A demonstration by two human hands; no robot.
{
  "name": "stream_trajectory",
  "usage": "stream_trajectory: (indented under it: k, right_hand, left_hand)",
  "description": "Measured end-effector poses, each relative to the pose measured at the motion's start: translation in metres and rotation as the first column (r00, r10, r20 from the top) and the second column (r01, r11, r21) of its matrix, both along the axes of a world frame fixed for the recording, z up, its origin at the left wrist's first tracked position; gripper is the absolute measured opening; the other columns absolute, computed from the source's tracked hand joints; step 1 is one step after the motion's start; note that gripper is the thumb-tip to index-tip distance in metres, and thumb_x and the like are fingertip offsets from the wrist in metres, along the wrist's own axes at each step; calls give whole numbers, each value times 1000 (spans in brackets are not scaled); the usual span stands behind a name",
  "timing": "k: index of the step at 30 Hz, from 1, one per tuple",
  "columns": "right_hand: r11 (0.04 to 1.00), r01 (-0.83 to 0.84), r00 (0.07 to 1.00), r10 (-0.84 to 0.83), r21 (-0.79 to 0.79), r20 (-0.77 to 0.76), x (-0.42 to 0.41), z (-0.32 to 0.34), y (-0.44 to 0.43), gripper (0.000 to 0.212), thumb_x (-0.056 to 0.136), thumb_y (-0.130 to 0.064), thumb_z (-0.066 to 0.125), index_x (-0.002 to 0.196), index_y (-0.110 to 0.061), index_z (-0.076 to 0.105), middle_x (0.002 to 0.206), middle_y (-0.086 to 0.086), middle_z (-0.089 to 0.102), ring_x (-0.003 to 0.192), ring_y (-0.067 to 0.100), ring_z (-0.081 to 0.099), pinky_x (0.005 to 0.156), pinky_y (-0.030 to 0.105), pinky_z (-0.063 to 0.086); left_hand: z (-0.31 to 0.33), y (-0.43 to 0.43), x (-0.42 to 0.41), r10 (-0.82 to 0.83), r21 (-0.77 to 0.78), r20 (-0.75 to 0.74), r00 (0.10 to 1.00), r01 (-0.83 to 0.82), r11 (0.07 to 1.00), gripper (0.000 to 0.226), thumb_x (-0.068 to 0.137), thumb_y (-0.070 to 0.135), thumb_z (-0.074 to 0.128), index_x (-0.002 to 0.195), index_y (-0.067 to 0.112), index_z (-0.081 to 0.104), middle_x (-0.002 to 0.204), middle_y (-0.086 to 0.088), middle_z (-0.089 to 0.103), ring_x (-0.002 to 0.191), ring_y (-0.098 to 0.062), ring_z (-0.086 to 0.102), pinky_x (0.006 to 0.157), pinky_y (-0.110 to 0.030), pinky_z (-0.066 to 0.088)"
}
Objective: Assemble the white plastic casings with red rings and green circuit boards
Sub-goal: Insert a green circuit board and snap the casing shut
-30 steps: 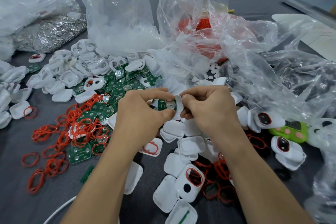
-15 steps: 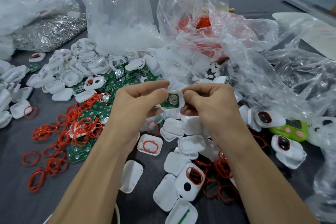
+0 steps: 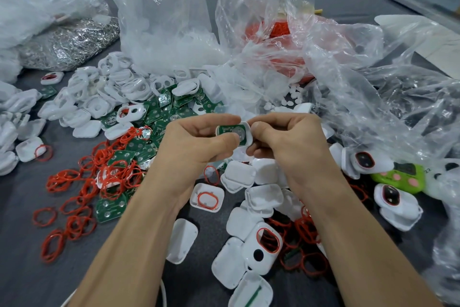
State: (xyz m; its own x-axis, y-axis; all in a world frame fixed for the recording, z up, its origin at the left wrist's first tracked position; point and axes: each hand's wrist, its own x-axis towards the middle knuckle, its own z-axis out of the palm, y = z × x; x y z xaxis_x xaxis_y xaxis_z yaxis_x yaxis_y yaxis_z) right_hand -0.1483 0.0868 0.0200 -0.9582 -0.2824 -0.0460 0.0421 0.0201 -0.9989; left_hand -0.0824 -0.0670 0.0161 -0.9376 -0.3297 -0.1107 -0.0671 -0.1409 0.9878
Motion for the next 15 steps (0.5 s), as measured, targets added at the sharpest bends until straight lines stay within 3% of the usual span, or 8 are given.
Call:
stream_trajectory:
  k: [2, 6, 15]
  right_hand:
    - [1000, 1, 1000, -1, 1, -5, 0, 0, 0, 22, 92, 2, 68, 78, -11, 80, 65, 17, 73, 52, 20, 69, 53, 21, 55]
    - [1000, -3, 1000, 3, 1, -16, 1, 0, 0, 22, 93, 1, 68, 79, -11, 81, 65, 15, 74, 53, 20, 69, 53, 21, 55]
    - [1000, 2, 999, -2, 13, -35, 2, 1, 0, 22, 92, 1, 68, 80, -11, 81, 64, 14, 74, 52, 19, 69, 54, 21, 56]
  left_hand:
    - [1, 0, -1, 14, 14, -10, 1000, -14, 1000, 18, 84, 4, 78, 93, 17, 83, 90, -13, 79, 73, -19, 71, 61, -25, 59]
    - [3, 2, -1, 28, 48, 27, 999, -29, 998, 16, 90, 10, 74, 93, 22, 84, 90, -3, 80, 66, -9, 71, 56, -18, 55]
    - [2, 3, -2, 42, 94, 31, 999, -45, 995, 19, 87, -1, 73, 95, 14, 81, 88, -9, 80, 62, -14, 73, 55, -18, 56]
